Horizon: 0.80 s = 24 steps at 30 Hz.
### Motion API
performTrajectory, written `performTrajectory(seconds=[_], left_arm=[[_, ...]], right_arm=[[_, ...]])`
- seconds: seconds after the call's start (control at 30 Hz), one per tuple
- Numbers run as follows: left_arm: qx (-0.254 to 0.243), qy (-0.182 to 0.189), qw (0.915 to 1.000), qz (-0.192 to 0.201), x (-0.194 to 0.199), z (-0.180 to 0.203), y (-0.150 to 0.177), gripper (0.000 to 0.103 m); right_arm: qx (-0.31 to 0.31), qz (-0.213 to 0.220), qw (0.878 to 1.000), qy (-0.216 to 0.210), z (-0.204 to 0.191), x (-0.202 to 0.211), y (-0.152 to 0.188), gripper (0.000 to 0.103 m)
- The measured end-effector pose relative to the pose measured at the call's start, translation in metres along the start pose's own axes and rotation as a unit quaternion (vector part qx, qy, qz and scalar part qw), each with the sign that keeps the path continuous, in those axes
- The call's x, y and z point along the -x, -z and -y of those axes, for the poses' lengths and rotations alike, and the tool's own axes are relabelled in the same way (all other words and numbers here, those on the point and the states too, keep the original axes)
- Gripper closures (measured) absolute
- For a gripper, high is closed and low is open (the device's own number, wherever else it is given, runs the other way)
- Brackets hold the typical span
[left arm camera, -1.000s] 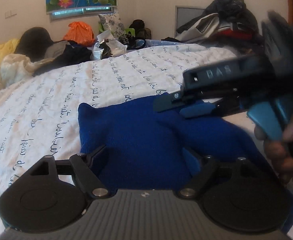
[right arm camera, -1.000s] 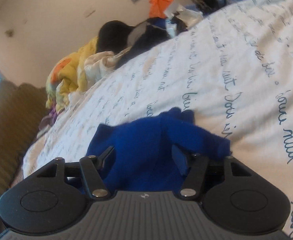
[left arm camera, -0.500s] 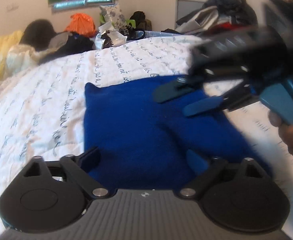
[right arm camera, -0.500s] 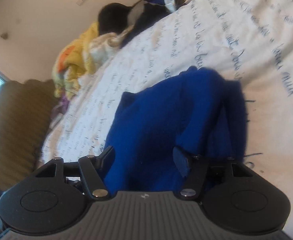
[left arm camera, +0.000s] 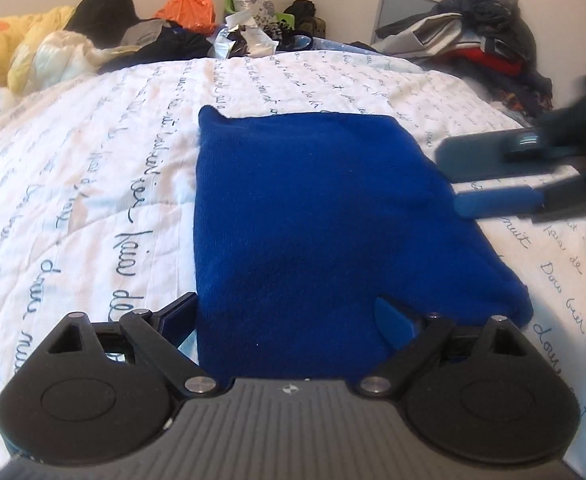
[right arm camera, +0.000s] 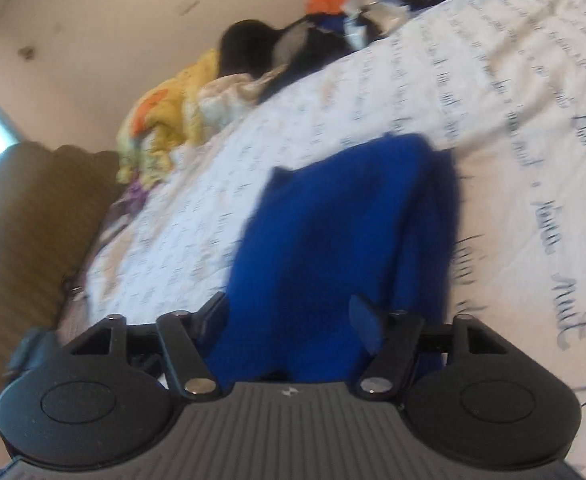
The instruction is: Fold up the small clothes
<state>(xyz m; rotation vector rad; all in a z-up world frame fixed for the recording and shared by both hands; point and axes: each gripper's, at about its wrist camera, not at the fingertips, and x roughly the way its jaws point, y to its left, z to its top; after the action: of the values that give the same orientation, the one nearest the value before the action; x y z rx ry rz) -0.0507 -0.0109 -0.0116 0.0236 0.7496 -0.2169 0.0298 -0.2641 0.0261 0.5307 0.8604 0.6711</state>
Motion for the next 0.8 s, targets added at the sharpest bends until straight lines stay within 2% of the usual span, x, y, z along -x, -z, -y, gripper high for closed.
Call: performTrajectory(seconds=[0.07,0.1,0.13,0.17,0.2,0.27,0.33,0.37,0.4,0.43,0.57,0.63,0.67,0.7,0.73,0.8], left_arm=[[-0.001,-0.002,1.0,0.001,0.001,0.002,0.001,0.01],[0.0,-0.002,1.0,0.001,0.001,0.002,0.002,0.01],[0.001,0.0,1.0,0.001,0.002,0.001,0.002,0.01],[0.0,-0.001,1.0,0.0,0.002,0.001,0.002,0.01],[0.0,-0.001,1.0,0.0,0.003,0.0,0.002,0.01],[0.004,-0.004,1.0,-0.001,0.009,-0.003,0.005,0.01],[0.006,-0.014,0.9999,0.0,0.019,-0.006,0.007,0.01],[0.005,-0.018,0.9998,0.005,0.026,-0.007,0.011,0.01],[0.005,-0.023,0.9997,0.01,0.034,-0.008,0.015,0.009],[0.009,-0.028,0.9995,0.011,0.042,-0.008,0.022,0.008],[0.033,-0.029,0.999,-0.003,0.06,-0.007,0.047,0.006],[0.028,-0.042,0.9987,-0.001,0.06,-0.002,0.055,0.002],[0.021,-0.05,0.9985,-0.001,0.059,0.002,0.057,0.001],[0.012,-0.058,0.9983,-0.001,0.058,0.005,0.057,0.0],[0.006,-0.063,0.998,-0.002,0.057,0.008,0.057,0.0],[0.0,-0.064,0.9979,0.01,0.054,0.009,0.058,0.0]], right_arm=[[-0.008,-0.021,0.999,-0.025,-0.001,-0.007,0.004,0.034],[-0.014,-0.033,0.999,-0.023,0.003,-0.013,0.006,0.033],[-0.022,-0.053,0.998,0.004,0.012,-0.025,0.009,0.039],[-0.021,-0.052,0.998,0.015,0.022,-0.03,0.012,0.043],[-0.022,-0.036,0.999,0.004,0.028,-0.026,0.014,0.044],[-0.047,-0.029,0.998,0.01,0.028,-0.017,0.014,0.042],[0.021,-0.009,0.998,0.059,0.002,0.002,0.019,0.039],[0.047,0.0,0.996,0.082,-0.006,0.01,0.024,0.034],[0.071,0.007,0.991,0.112,-0.015,0.018,0.03,0.024],[0.097,0.013,0.985,0.141,-0.022,0.024,0.038,0.019],[0.186,0.0,0.947,0.262,-0.035,0.033,0.083,0.019],[0.193,-0.014,0.934,0.301,-0.033,0.027,0.104,0.019],[0.188,-0.014,0.932,0.31,-0.034,0.024,0.112,0.019],[0.177,0.003,0.933,0.314,-0.035,0.026,0.12,0.007],[0.162,0.003,0.933,0.32,-0.034,0.025,0.125,0.0],[0.147,0.031,0.929,0.338,-0.041,0.026,0.138,0.0]])
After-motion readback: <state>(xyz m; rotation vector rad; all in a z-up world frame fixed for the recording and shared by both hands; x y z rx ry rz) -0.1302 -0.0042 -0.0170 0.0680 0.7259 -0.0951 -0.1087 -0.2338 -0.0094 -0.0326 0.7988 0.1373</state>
